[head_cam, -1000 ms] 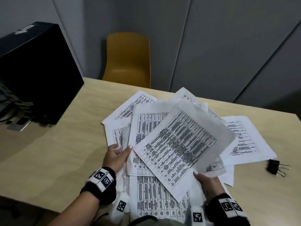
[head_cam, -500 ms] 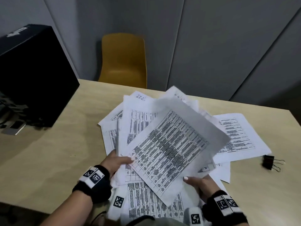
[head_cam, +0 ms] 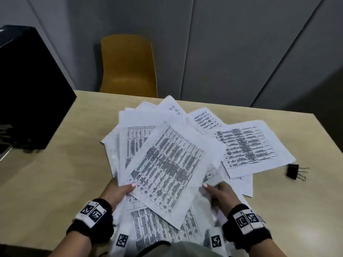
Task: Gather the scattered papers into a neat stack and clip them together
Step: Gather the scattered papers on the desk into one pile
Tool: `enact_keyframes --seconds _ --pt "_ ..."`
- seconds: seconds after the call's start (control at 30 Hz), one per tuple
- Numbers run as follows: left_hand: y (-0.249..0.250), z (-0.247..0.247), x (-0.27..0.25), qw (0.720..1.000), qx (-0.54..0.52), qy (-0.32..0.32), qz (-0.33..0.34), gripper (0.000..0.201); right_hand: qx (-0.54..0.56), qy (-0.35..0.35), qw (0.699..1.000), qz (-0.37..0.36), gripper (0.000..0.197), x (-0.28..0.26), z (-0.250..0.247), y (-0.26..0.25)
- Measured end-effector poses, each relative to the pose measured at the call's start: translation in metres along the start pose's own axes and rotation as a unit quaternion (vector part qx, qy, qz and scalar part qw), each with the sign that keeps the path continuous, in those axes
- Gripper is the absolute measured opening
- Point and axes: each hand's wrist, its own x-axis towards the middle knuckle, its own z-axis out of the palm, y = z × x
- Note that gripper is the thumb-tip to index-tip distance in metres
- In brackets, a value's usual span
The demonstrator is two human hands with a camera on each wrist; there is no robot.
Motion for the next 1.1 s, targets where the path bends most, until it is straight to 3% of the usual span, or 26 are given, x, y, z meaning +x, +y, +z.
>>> enact_keyframes --seconds 0.07,0.13,0.2,0.27,0.33,0.47,0.6,0.67,0.77,0.83,0.93,1.03,1.1 --pt "-0.007 -0.011 0.000 0.999 -0.032 0.021 0.003 0.056 0.024 0.015 0.999 -0.033 0.076 0.004 -0.011 -0.002" --pt "-0.018 -0.024 0.000 0.997 -0.064 0.052 -0.004 0.052 0.015 0.070 0.997 -0.040 0.056 0.010 -0.025 -0.009" --pt "-0.029 -0.035 0.002 0.992 -0.088 0.087 -0.023 0.049 -0.127 0.191 0.972 -0.049 0.041 0.024 -0.041 -0.017" --pt "-0.037 -0.041 0.001 0.987 -0.112 0.105 -0.037 0.046 -0.293 0.242 0.922 -0.073 0.044 0.036 -0.049 -0.028" --pt "-0.042 -0.041 -0.001 0.986 -0.124 0.105 -0.046 0.045 -0.406 0.230 0.882 -0.063 0.053 0.047 -0.053 -0.035" --pt "-0.037 -0.035 -0.007 0.985 -0.135 0.096 -0.044 0.046 -0.534 0.148 0.833 -0.014 0.075 0.060 -0.052 -0.042" --pt "-0.035 -0.034 -0.006 0.985 -0.144 0.085 -0.043 0.045 -0.629 0.119 0.768 0.001 0.081 0.063 -0.046 -0.037" --pt "-0.040 -0.039 -0.002 0.984 -0.155 0.077 -0.043 0.044 -0.645 0.133 0.753 -0.011 0.071 0.062 -0.043 -0.033" --pt "-0.050 -0.046 0.005 0.980 -0.178 0.076 -0.055 0.042 -0.653 0.149 0.740 -0.057 0.039 0.058 -0.042 -0.033" --pt "-0.055 -0.051 0.011 0.973 -0.206 0.070 -0.078 0.050 -0.629 0.147 0.757 -0.098 0.022 0.050 -0.045 -0.037" --pt "-0.068 -0.060 0.020 0.967 -0.226 0.074 -0.095 0.068 -0.575 0.113 0.792 -0.173 0.022 0.036 -0.049 -0.033" --pt "-0.076 -0.065 0.026 0.963 -0.239 0.061 -0.108 0.081 -0.591 0.041 0.783 -0.189 0.031 0.016 -0.044 -0.017" --pt "-0.078 -0.067 0.025 0.963 -0.241 0.058 -0.102 0.076 -0.588 0.012 0.788 -0.184 0.037 0.001 -0.041 -0.006"
